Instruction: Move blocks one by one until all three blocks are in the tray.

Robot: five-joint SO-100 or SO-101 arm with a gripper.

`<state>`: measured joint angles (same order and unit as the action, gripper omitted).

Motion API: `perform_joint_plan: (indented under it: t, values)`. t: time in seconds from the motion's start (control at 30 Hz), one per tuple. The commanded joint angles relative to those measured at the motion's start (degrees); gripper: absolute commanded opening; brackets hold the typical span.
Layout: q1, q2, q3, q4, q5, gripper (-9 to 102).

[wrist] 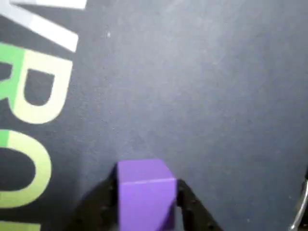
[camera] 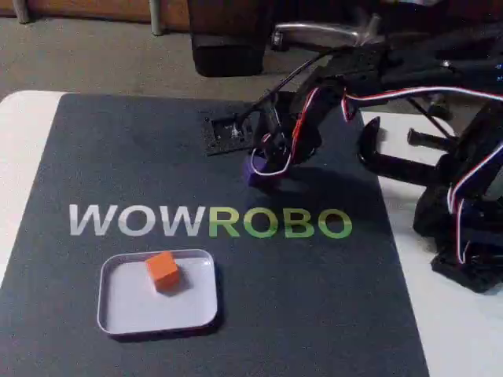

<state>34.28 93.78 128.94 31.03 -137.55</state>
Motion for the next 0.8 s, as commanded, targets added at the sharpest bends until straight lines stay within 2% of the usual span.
perform_joint_plan:
  t: [0.0, 0.2, 0.57, 0.77]
  values:
    - [-0.3, 0.3, 0.1, -0.5, 0.2, 5]
    - [-2.4, 2.2, 0.1, -0.6, 3.6, -8]
    - [-19.2, 15.9, -1.8, -0.8, 29.5, -8]
    - [-26.4, 16.3, -1.8, -3.1, 34.2, -8]
